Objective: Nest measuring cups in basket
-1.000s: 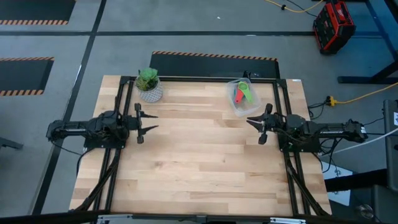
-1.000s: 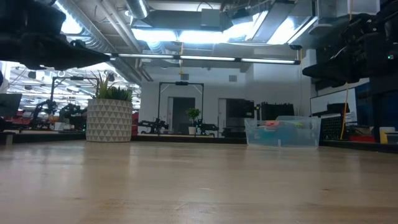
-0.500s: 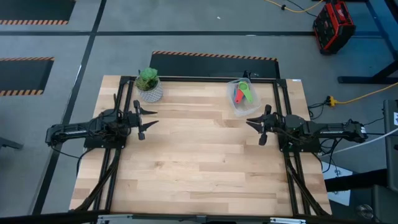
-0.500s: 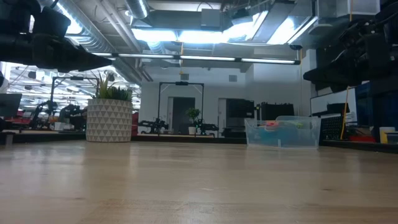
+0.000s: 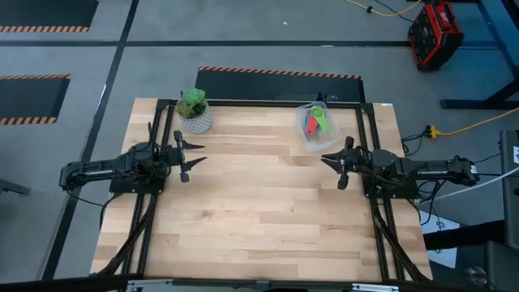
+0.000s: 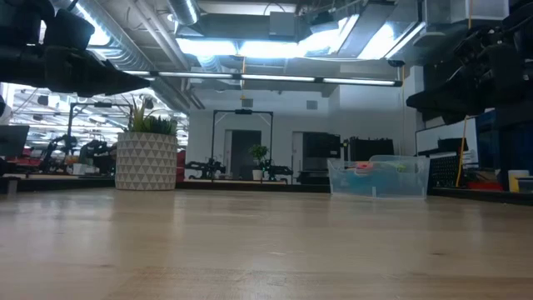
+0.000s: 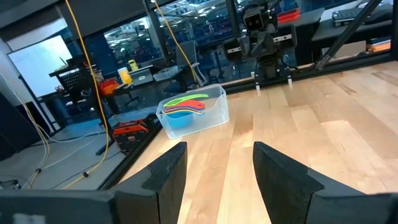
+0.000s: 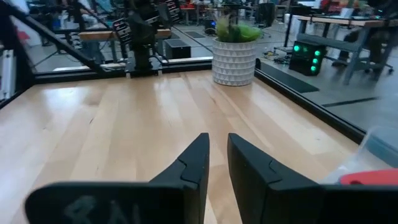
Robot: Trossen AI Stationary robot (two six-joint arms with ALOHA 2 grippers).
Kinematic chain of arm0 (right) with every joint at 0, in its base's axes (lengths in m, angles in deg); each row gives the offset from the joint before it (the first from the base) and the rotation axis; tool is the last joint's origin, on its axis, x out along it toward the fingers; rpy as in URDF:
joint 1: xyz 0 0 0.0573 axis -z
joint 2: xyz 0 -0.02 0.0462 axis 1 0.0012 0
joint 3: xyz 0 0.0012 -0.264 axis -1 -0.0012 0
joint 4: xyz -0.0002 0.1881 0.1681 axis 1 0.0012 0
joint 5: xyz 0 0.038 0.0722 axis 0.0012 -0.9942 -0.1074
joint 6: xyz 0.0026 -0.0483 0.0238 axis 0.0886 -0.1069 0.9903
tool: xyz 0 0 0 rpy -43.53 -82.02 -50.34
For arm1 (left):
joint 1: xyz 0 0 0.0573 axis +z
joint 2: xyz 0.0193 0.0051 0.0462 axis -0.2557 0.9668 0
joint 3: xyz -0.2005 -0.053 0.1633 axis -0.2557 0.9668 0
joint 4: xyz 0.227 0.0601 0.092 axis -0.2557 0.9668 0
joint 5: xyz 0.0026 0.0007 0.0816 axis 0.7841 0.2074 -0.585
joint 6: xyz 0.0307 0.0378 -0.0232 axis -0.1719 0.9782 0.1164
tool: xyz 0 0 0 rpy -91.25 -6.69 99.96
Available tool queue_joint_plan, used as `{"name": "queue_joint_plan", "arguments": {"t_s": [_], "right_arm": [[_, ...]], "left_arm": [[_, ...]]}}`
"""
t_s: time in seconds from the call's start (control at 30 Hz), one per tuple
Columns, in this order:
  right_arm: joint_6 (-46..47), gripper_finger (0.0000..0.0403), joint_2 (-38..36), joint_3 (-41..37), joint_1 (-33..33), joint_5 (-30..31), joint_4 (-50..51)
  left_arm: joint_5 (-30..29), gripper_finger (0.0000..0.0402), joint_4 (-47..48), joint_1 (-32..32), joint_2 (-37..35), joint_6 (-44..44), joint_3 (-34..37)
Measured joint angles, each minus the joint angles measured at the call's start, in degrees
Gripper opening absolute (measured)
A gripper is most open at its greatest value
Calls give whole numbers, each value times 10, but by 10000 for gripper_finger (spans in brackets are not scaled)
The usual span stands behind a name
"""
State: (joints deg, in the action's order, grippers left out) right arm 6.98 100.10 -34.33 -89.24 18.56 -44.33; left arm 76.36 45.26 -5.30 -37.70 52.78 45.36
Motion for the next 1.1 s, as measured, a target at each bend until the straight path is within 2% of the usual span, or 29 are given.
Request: {"name": "queue_joint_plan", "arguments": {"t_s": [1.1], "right_arm": [[-2,63,0,0,0,-11,0]], "left_arm": [[0,176,0,0,0,2,0]]}}
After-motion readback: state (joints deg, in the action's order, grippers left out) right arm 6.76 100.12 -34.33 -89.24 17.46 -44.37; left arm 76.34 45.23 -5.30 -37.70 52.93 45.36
